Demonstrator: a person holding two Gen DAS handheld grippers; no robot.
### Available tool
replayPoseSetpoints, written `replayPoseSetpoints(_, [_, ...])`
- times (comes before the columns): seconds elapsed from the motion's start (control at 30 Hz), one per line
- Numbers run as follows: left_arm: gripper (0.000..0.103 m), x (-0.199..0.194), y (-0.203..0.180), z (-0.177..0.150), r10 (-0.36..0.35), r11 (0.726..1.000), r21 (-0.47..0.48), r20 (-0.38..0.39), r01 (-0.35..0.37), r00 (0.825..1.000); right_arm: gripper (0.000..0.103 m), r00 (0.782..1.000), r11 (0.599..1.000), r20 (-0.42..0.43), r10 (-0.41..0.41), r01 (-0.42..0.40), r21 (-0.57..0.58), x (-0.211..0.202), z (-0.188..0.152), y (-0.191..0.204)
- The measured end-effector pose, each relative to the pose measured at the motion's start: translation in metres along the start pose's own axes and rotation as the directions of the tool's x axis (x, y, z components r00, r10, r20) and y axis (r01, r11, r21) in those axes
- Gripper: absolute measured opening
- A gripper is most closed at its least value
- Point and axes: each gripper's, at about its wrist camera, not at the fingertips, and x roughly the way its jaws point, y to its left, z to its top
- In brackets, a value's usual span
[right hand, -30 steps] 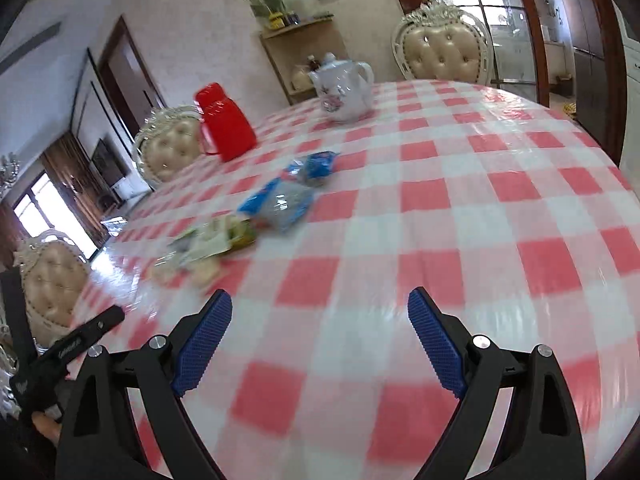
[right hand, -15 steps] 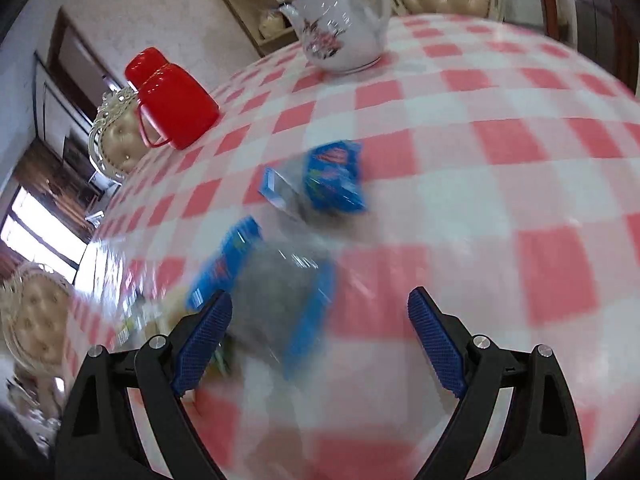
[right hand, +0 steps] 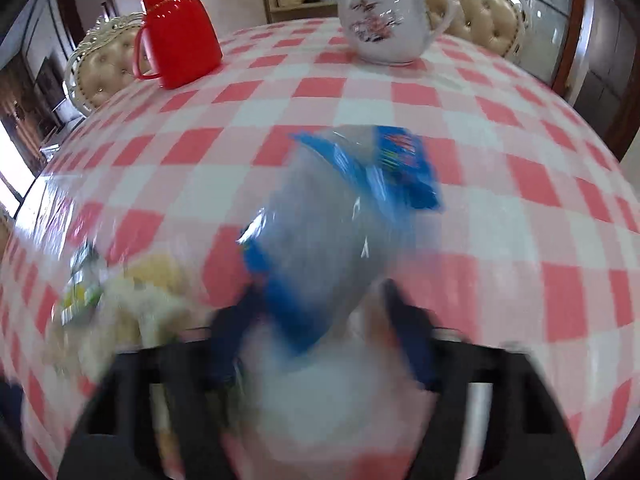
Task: Organize snacks
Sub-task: 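Grasp the round cookie bag with the left tool while the right tool grasps the blue candy bag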
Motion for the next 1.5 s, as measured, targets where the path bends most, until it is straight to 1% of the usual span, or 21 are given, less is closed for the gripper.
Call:
replayPoseSetpoints(0.03, [0.101,0.000,-0.002,-0.001,-0.001,1.000,0.010,0.000,0.001,1.000,0.016,0.999,0.999,-0.005,0.045,-0.045,0.017,-0.008,-0.009,-0.013])
replayPoseSetpoints(0.07, [0.101,0.000,-0.007,-0.003,-0.009,0.999,0.037,-0.003,0.009,1.000,0.012,0.998,0.998,-0.008,0.066,-0.065,0.026,-0.012,-0.015,-0.021])
replayPoseSetpoints(0.2, [0.101,0.001,-0.038,-0.015,-0.055,0.984,0.170,-0.017,0.058,0.998,0.008,0.989,0.989,0.029,0.147,-0.147,0.021,-0.039,-0.053,-0.054])
replayPoseSetpoints(0.3, [0.101,0.012,-0.065,-0.021,-0.074,0.967,0.241,-0.056,0.085,0.996,0.011,0.983,0.985,0.068,0.170,-0.170,0.006,-0.050,-0.059,-0.064])
replayPoseSetpoints(0.37, [0.101,0.031,-0.088,-0.024,-0.041,0.943,0.324,-0.103,0.073,0.994,0.036,0.984,0.988,0.093,0.152,-0.154,0.023,-0.052,-0.051,-0.067])
replayPoseSetpoints(0.4, [0.101,0.041,-0.097,-0.026,-0.017,0.930,0.363,-0.116,0.059,0.993,0.069,0.981,0.984,0.104,0.161,-0.167,0.056,-0.052,-0.046,-0.071])
replayPoseSetpoints(0.43, [0.101,0.056,-0.107,-0.028,0.032,0.910,0.413,-0.148,0.032,0.989,0.088,0.977,0.979,0.116,0.179,-0.188,0.077,-0.052,-0.043,-0.074])
replayPoseSetpoints(0.5, [0.101,0.073,-0.114,-0.030,0.051,0.896,0.442,-0.213,0.049,0.976,0.087,0.974,0.976,0.116,0.196,-0.205,0.078,-0.051,-0.042,-0.076])
replayPoseSetpoints(0.6, [0.096,0.087,-0.114,-0.024,0.052,0.911,0.411,-0.226,0.047,0.973,0.087,0.980,0.977,0.086,0.180,-0.188,0.099,-0.045,-0.044,-0.076])
replayPoseSetpoints(0.63, [0.076,0.091,-0.115,-0.023,0.051,0.904,0.424,-0.238,0.056,0.970,0.087,0.978,0.974,0.077,0.192,-0.200,0.106,-0.043,-0.043,-0.076])
replayPoseSetpoints(0.67, [0.051,0.091,-0.119,-0.023,0.065,0.880,0.473,-0.226,0.051,0.972,0.087,0.977,0.972,0.081,0.199,-0.207,0.109,-0.043,-0.043,-0.076])
replayPoseSetpoints(0.7, [0.051,0.091,-0.118,-0.023,0.065,0.872,0.486,-0.234,0.059,0.970,0.087,0.977,0.973,0.086,0.195,-0.203,0.107,-0.043,-0.043,-0.077])
replayPoseSetpoints(0.77, [0.050,0.083,-0.111,-0.019,0.029,0.889,0.450,-0.238,0.084,0.971,0.087,0.977,0.975,0.102,0.187,-0.197,0.104,-0.045,-0.043,-0.079])
replayPoseSetpoints(0.93, [0.050,0.038,-0.091,-0.014,-0.020,0.914,0.399,-0.148,0.078,0.989,0.088,0.967,0.970,0.159,0.199,-0.218,0.112,-0.040,-0.023,-0.076])
replayPoseSetpoints(1.0, [0.050,0.013,-0.078,-0.008,-0.033,0.933,0.354,-0.093,0.065,0.995,0.088,0.963,0.959,0.133,0.235,-0.252,0.129,-0.025,-0.008,-0.069])
replayPoseSetpoints(1.13, [0.050,-0.020,-0.046,-0.009,-0.082,0.960,0.260,-0.078,0.100,0.994,0.088,0.966,0.949,0.097,0.241,-0.256,0.185,0.007,0.022,-0.046])
replayPoseSetpoints(1.3, [0.050,-0.013,-0.040,-0.010,-0.090,0.963,0.241,-0.125,0.119,0.988,0.091,0.995,0.984,0.072,0.070,-0.080,0.160,0.030,0.045,-0.012])
replayPoseSetpoints(1.37, [0.051,-0.009,-0.047,-0.015,-0.080,0.950,0.285,-0.165,0.125,0.983,0.085,0.998,0.998,0.055,-0.014,0.011,0.064,0.029,0.040,0.001])
replayPoseSetpoints(1.4, [0.051,-0.009,-0.051,-0.018,-0.071,0.941,0.315,-0.177,0.125,0.982,0.074,0.998,0.999,0.063,-0.027,0.024,0.046,0.026,0.036,0.001])
replayPoseSetpoints(1.43, [0.051,-0.008,-0.055,-0.020,-0.064,0.931,0.343,-0.189,0.127,0.980,0.065,0.997,0.999,0.072,-0.017,0.014,0.041,0.021,0.030,-0.002])
replayPoseSetpoints(1.5, [0.051,-0.007,-0.059,-0.025,-0.069,0.919,0.367,-0.210,0.144,0.975,0.059,0.997,0.997,0.076,0.033,-0.038,0.061,0.006,0.013,-0.016])
